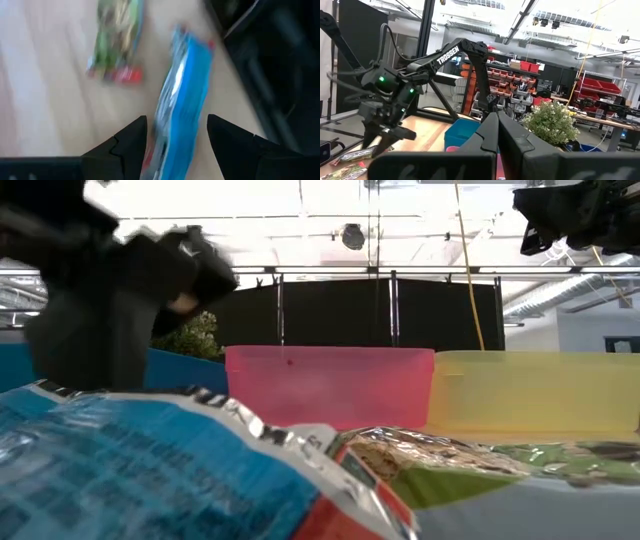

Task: Pick and place Granola Bars by type
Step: Put the red granola bar into the yellow bin

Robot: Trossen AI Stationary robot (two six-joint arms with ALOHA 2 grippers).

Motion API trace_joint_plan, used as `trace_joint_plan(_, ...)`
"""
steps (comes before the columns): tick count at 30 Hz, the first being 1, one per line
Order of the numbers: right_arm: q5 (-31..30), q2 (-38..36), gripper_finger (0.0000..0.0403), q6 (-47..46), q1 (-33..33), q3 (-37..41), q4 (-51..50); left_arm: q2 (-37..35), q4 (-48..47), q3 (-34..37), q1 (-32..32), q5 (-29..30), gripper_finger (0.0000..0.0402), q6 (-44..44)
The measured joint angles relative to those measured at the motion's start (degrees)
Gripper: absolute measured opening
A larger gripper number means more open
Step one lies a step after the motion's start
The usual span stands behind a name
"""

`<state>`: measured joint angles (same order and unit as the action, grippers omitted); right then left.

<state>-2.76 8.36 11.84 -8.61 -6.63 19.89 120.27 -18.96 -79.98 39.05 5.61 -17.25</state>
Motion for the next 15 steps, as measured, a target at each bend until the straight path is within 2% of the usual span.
trace_joint_plan(10,-0.1,1.0,0.0,-0.2,0.0,0.0,-0.2,1.5,3.4,-0.1,-1.2,-3.2,0.0211,0.8)
trace_joint_plan(12,-0.1,1.3,0.0,-0.2,0.0,0.0,0.0,1.6,3.1,-0.1,-1.3,-3.4,0.0196,0.3)
trace_joint_plan(15,-0.1,1.4,0.0,-0.2,0.0,0.0,0.0,1.6,2.8,-0.1,-1.6,-4.7,0.0152,-0.9)
